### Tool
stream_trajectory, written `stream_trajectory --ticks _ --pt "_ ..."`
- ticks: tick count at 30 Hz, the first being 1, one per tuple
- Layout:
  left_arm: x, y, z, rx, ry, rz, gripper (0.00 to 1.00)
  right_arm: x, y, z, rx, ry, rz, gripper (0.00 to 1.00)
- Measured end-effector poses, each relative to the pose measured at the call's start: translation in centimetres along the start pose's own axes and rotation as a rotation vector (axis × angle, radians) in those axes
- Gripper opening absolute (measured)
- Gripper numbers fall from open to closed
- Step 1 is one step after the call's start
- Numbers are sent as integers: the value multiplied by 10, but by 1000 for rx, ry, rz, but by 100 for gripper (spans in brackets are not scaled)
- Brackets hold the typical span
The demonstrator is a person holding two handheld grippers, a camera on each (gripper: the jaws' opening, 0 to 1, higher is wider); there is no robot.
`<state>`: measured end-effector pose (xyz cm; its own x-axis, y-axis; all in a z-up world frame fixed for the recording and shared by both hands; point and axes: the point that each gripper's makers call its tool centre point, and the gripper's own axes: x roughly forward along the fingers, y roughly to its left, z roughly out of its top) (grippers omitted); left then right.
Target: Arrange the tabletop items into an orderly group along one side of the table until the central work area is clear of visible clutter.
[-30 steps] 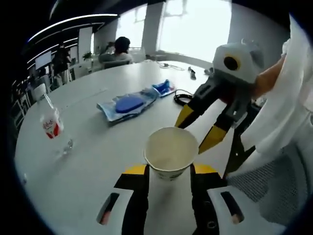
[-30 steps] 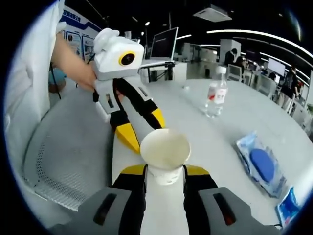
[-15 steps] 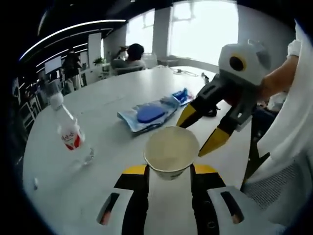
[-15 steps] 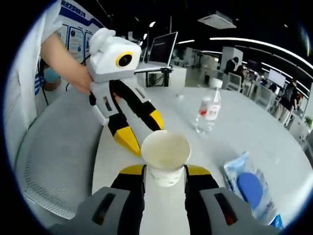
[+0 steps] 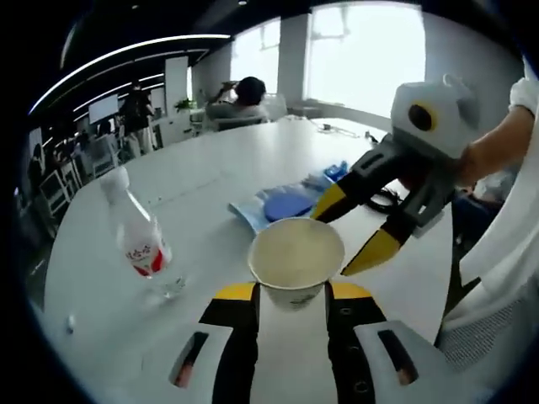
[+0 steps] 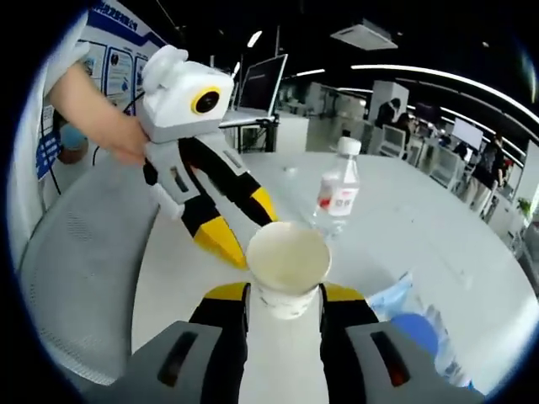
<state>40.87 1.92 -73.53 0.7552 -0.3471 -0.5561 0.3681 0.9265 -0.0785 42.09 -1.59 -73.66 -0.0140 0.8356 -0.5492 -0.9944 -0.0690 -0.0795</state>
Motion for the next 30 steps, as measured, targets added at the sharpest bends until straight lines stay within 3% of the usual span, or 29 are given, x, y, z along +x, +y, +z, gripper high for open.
stream_trajectory --ticks 9,23,30 --pt "7 12 15 6 -36 13 30 9 -13 1 -4 -2 -23 29" --pt "21 41 15 -10 -29 62 29 31 -41 13 -1 -19 -45 29" --pt "29 54 18 -12 -26 74 29 43 -54 10 -27 1 -46 30"
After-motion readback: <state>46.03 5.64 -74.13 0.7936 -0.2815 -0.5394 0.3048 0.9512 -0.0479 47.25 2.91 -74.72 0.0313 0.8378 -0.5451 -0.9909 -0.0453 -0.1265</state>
